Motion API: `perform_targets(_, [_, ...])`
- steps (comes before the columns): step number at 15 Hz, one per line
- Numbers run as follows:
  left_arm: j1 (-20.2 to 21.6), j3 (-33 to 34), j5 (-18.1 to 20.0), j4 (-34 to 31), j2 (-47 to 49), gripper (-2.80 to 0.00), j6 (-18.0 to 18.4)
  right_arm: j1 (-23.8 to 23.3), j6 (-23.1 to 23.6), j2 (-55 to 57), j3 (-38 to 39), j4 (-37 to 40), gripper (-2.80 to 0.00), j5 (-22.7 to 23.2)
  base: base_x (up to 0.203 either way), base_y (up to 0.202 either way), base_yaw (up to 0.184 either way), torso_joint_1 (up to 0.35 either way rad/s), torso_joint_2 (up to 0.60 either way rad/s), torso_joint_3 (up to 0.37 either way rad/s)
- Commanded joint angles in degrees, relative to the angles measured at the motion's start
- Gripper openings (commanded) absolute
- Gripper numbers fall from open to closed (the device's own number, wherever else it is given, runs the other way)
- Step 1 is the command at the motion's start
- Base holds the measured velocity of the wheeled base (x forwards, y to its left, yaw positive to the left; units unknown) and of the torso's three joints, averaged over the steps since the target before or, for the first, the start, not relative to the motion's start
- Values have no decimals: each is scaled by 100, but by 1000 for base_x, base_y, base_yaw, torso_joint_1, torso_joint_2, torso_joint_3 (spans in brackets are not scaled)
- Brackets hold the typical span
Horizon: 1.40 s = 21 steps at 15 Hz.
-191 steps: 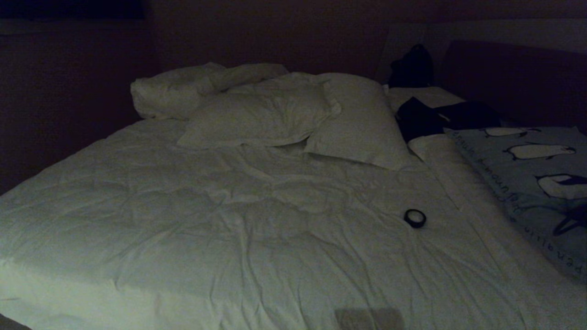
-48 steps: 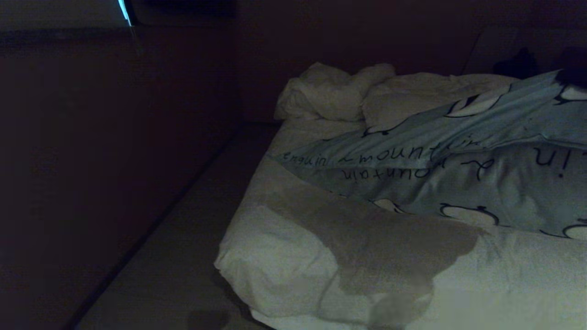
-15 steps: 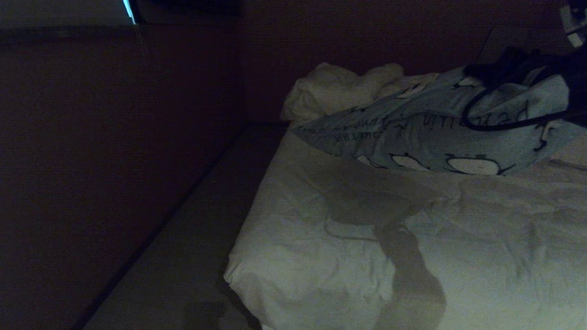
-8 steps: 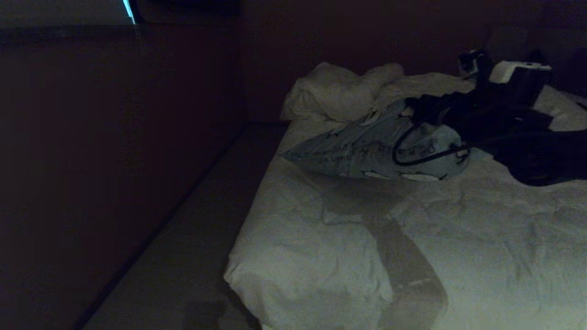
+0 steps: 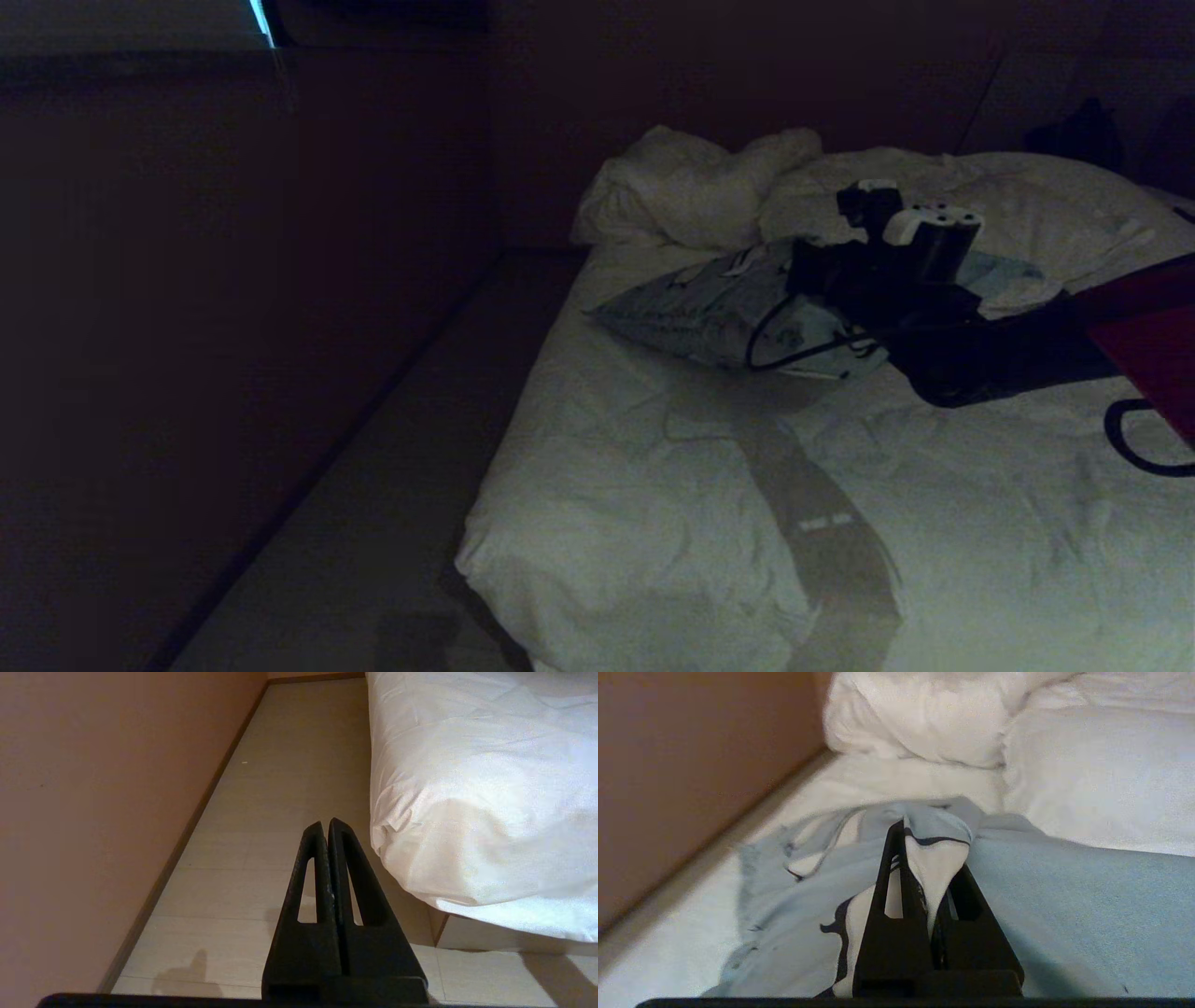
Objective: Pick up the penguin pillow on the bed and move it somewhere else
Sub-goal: Place the pillow at the end of the bed
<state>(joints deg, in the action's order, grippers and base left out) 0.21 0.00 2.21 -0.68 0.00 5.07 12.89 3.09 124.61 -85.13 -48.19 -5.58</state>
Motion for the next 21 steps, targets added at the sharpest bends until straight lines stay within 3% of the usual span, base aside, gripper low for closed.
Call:
perform_targets(1, [6, 9, -1, -2, -9, -280, 3, 58, 399, 125, 344, -39, -280, -320, 0, 0, 0, 0, 0, 0])
perform_targets(5, [6, 9, -1, -2, -9, -280, 3, 115, 519, 39, 654, 2, -280, -365, 0, 0, 0, 0, 0, 0])
perform_targets(6, [6, 9, -1, -2, -9, -280, 3, 141, 526, 31, 714, 3, -156, -365, 0, 0, 0, 0, 0, 0])
perform_targets(7, [5, 9, -1, -2, -9, -280, 3, 148, 526, -8, 762, 3, 0, -365, 0, 0, 0, 0, 0, 0])
perform_targets(16, [5, 9, -1, -2, -9, -280, 3, 384, 437, -2094, 1825, -54, 0, -288, 0, 0, 0, 3, 1, 0])
perform_targets(17, [5, 9, -1, -2, -9, -280, 3, 387, 409, -2378, 1938, -52, -280, -287, 0, 0, 0, 0, 0, 0])
perform_targets(21, [6, 9, -1, -2, -9, -280, 3, 361, 334, -3223, 2272, -34, -280, -402, 0, 0, 0, 0, 0, 0])
